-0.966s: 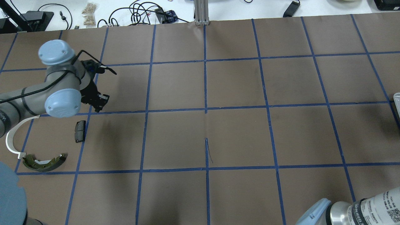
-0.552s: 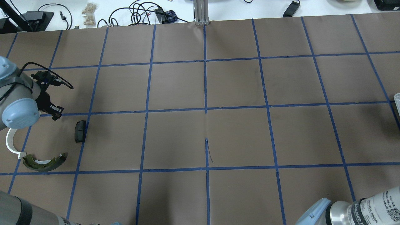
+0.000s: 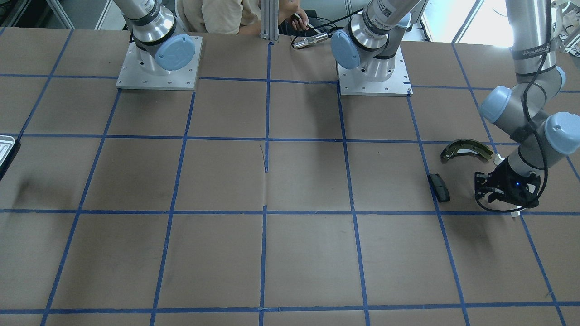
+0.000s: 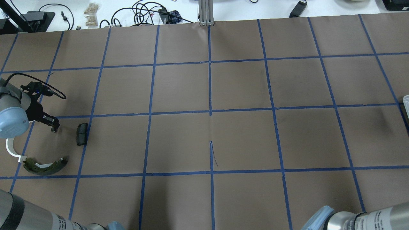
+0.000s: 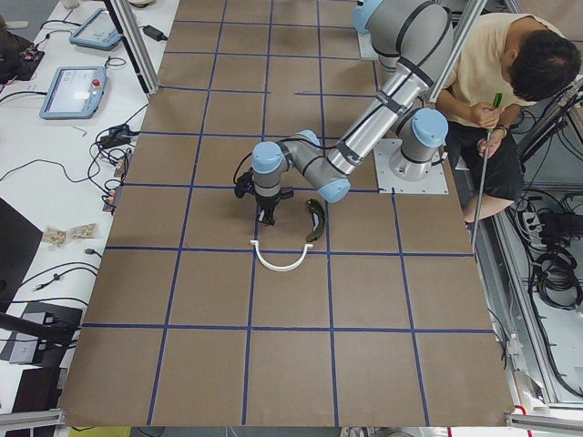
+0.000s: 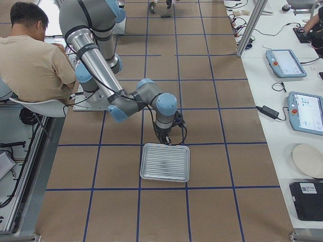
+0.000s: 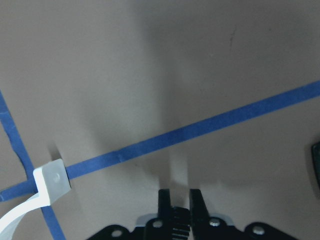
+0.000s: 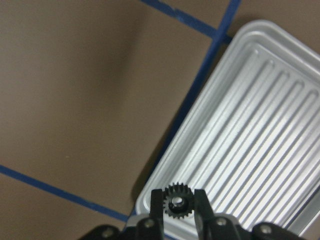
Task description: Place bearing gear from tray to pile
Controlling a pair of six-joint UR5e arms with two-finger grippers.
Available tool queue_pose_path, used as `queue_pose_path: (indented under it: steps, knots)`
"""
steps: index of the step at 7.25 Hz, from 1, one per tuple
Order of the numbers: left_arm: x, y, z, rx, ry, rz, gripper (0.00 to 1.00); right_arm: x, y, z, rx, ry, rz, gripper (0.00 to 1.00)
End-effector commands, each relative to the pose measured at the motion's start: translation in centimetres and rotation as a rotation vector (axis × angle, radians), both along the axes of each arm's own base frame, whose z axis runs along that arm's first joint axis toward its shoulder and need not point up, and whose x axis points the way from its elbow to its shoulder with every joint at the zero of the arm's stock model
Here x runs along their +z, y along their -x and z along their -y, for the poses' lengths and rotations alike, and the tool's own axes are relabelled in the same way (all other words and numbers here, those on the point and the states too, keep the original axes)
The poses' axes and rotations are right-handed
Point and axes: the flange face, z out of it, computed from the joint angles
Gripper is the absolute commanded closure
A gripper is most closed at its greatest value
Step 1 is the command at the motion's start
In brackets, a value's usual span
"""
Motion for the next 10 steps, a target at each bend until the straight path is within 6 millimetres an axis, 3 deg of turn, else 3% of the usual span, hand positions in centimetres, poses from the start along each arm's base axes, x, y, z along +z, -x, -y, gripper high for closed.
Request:
queue_pose_path:
  steps: [1, 2, 4, 5, 7, 8, 10]
  knots:
    - [2.4, 2.9, 0.5, 0.013, 0.028, -0.034, 0.12, 6.4, -15.6, 2.0, -0.154, -0.034, 0.003, 0.88]
    - [4.0, 4.9, 0.9, 0.0, 0.036, -0.034, 0.12, 7.1, -23.4, 2.5, -0.254, -0.03, -0.014, 0.88]
    - [6.3, 8.5, 1.3, 0.012, 0.071, -0.07, 0.12, 6.4, -39.5, 3.2, -0.477, 0.005, -0.018, 0.88]
    - [6.5, 11.5, 1.4, 0.023, 0.04, -0.089, 0.12, 5.6, -46.0, 3.9, -0.516, 0.06, -0.008, 0.88]
    - [8.4, 18.6, 2.1, 0.05, 0.051, -0.082, 0.12, 2.8, -55.8, 2.7, -0.569, 0.072, 0.011, 0.88]
    - [8.3, 21.2, 2.0, 0.064, 0.044, -0.084, 0.12, 1.6, -58.6, 2.5, -0.611, 0.083, 0.033, 0.88]
    - [8.2, 23.3, 2.2, 0.116, 0.042, -0.091, 0.12, -2.1, -65.2, 1.9, -0.666, 0.047, 0.136, 0.88]
